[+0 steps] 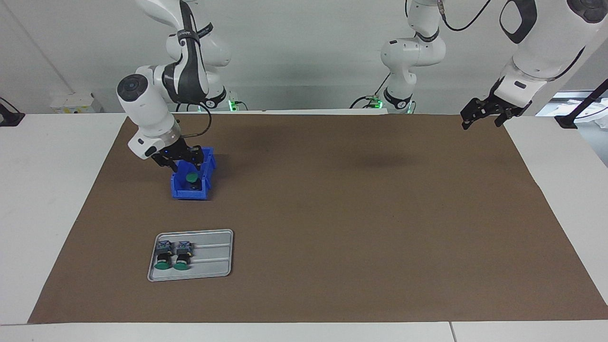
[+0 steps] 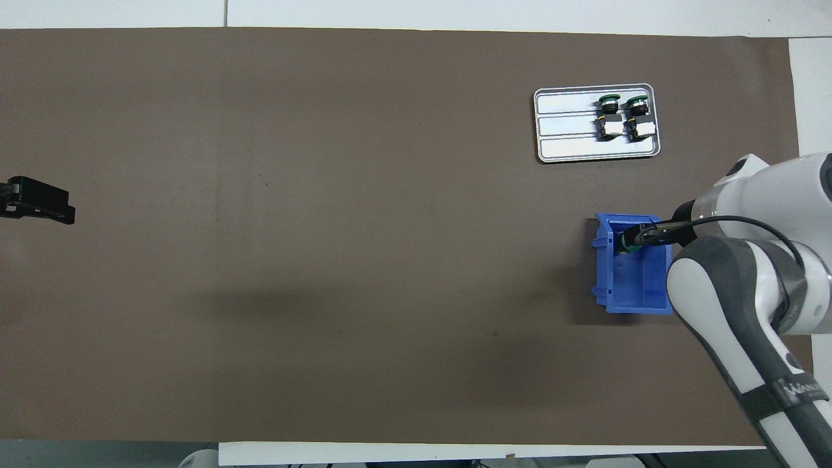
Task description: Place and press button with both arms
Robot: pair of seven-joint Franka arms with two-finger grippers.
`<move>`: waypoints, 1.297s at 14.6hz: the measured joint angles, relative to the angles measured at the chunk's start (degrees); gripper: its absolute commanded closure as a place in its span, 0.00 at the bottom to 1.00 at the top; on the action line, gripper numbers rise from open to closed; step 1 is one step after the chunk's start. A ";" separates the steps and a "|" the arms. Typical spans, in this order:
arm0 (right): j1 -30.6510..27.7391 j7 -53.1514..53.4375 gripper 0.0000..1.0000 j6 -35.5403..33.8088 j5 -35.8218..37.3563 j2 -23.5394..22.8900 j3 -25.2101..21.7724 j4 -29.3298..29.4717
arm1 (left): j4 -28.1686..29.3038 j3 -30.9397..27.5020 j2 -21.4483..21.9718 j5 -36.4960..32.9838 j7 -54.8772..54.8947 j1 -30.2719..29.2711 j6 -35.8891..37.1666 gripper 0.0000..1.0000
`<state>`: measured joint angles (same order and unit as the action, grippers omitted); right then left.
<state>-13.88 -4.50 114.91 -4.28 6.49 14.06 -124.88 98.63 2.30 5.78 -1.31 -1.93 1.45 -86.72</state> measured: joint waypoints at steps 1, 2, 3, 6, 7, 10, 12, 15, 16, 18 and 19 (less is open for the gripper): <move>-0.10 0.00 0.01 -3.74 0.00 0.08 -0.08 3.55 | 0.00 -0.14 0.01 0.00 0.00 0.00 0.00 0.00; -0.25 0.00 0.01 -7.63 0.01 0.06 -0.14 7.28 | 0.00 -0.25 0.02 0.00 0.00 0.00 0.00 0.00; -0.59 0.00 0.01 -12.11 0.01 -0.13 -0.15 11.35 | 0.00 -0.31 0.02 0.00 0.00 0.00 0.00 0.00; -2.16 0.00 0.01 -24.31 0.33 -2.73 -0.26 24.90 | -0.01 -0.34 0.02 0.00 -0.02 0.00 0.00 0.00; -2.65 0.00 0.01 -26.09 1.23 -4.13 -0.33 28.64 | -0.01 -0.34 0.02 0.00 -0.03 0.01 0.00 0.00; -3.27 0.00 0.01 -29.64 3.91 -7.02 -0.41 34.84 | -0.01 -0.36 0.02 0.00 -0.06 0.04 0.00 0.00; -3.25 0.00 0.01 -30.67 4.12 -7.64 -0.37 36.25 | -0.01 -0.43 0.03 0.00 -0.07 0.03 0.00 0.00; -3.18 0.00 0.01 -31.22 4.17 -7.83 -0.28 37.24 | -0.01 -0.49 0.02 0.00 -0.07 0.03 0.00 0.00; -3.02 0.00 0.01 -31.46 4.17 -7.91 -0.32 37.43 | -0.01 -0.52 0.02 0.00 -0.08 0.01 0.00 0.00; 0.34 0.00 0.01 -31.50 4.20 -8.04 -2.97 37.50 | -0.01 -0.58 0.03 0.00 -0.09 -0.03 0.00 0.00; 4.42 0.00 0.01 -31.53 4.22 -8.03 -6.76 37.59 | -0.01 -0.59 0.03 0.00 -0.09 -0.05 0.00 0.00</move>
<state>-9.47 -4.50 83.38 -0.06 -1.55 7.30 -87.29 98.62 1.71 5.80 -1.31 -2.02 1.40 -86.71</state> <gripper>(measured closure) 0.009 0.000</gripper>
